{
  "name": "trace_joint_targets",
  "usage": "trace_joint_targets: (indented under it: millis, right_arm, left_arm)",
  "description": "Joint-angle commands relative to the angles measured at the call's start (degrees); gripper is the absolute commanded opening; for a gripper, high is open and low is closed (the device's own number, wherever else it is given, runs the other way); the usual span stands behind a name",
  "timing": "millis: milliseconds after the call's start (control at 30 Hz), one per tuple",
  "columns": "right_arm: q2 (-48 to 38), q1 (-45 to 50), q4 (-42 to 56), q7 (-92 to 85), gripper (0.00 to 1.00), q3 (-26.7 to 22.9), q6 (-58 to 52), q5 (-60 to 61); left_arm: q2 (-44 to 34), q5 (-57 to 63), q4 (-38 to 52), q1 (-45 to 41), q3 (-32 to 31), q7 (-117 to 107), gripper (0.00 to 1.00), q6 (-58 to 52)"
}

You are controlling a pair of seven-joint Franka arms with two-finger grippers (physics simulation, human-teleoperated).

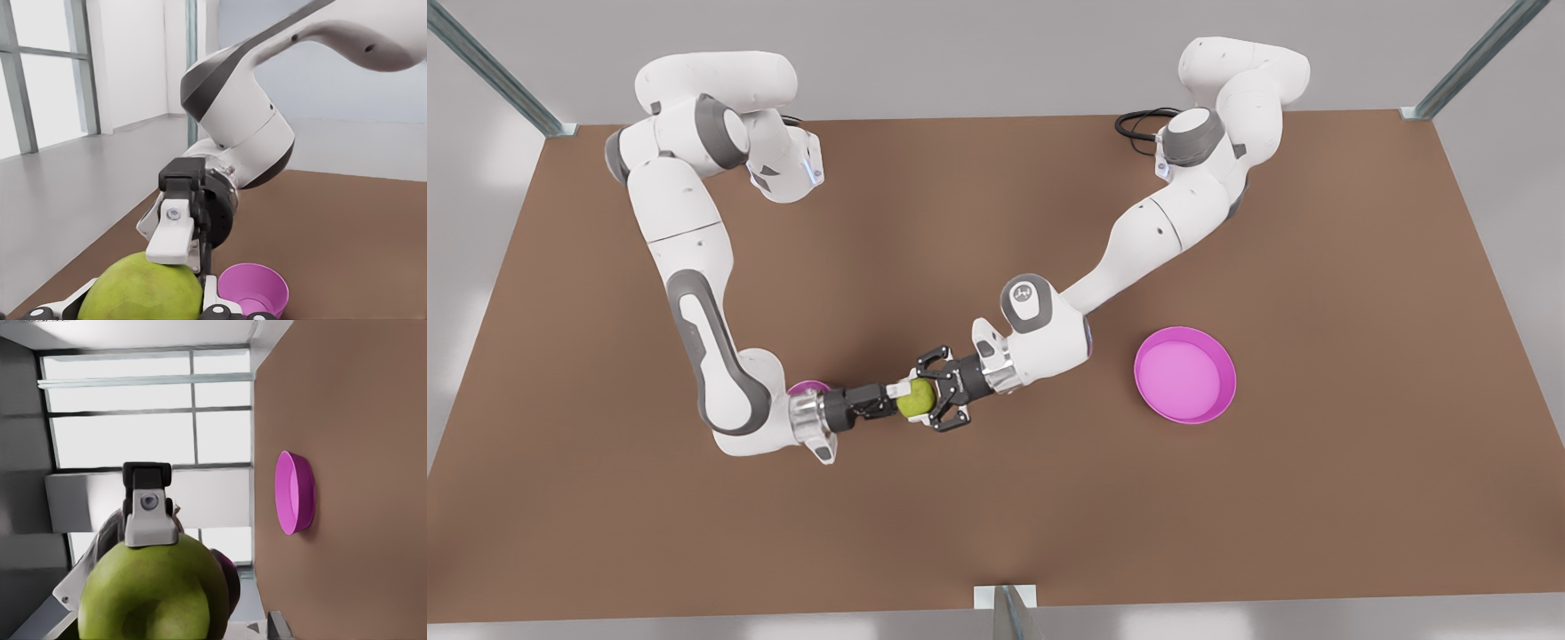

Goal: Use the left arm to pick up the apple from the plate, transfer it to the gripper of the right arm, and then use the right arm to place it into the bowl

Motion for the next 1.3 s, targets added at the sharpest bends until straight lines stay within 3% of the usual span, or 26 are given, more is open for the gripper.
trace_joint_targets:
  millis: [0,367,433,533,633,833,1133,1167,1200,1267]
  right_arm:
    - [0.03,0.04,0.26,0.03,1.0,0.02,1.8,0.63]
    - [-0.06,1.97,0.34,-0.24,1.0,0.11,3.56,4.5]
    - [-0.15,2.06,0.34,-0.41,0.8,0.11,3.56,4.5]
    - [-0.15,2.06,0.34,-0.15,0.72,0.02,3.56,4.41]
    - [-0.15,2.06,0.34,-0.06,0.71,0.11,3.56,4.41]
    - [-0.41,1.88,0.43,-0.06,0.71,-0.24,3.3,3.88]
    - [-0.32,-1.28,0.34,-3.31,0.72,-2.61,3.74,-6.66]
    - [-0.41,-1.37,0.34,-3.66,0.72,-3.23,4.7,-8.15]
    - [-0.41,-2.07,0.34,-3.67,0.72,-3.4,4.79,-10.35]
    - [-0.68,-3.48,0.34,-3.67,0.72,-3.4,6.81,-15.8]
  left_arm:
    - [-0.11,0.07,0.03,-0.09,-0.03,4.59,0.67,-0.35]
    - [0.06,0.07,0.03,-0.36,0.06,4.59,0.67,0.0]
    - [-0.03,0.07,0.03,-0.36,0.06,4.59,0.67,0.0]
    - [0.06,0.07,0.03,-0.36,0.06,4.59,0.68,0.0]
    - [-0.03,-0.02,0.03,-0.36,0.06,3.09,1.0,0.0]
    - [-0.03,0.07,0.03,-0.27,0.15,2.13,1.0,0.0]
    - [-0.64,0.07,-0.58,2.45,0.33,1.69,1.0,-0.7]
    - [-1.08,0.42,-2.5,5.77,0.33,1.51,1.0,-4.11]
    - [-6.77,2.17,-11.18,14.47,3.73,-0.93,1.0,-10.97]
    - [-21.28,17.71,-16.23,23.63,12.8,-22.81,1.0,-37.15]
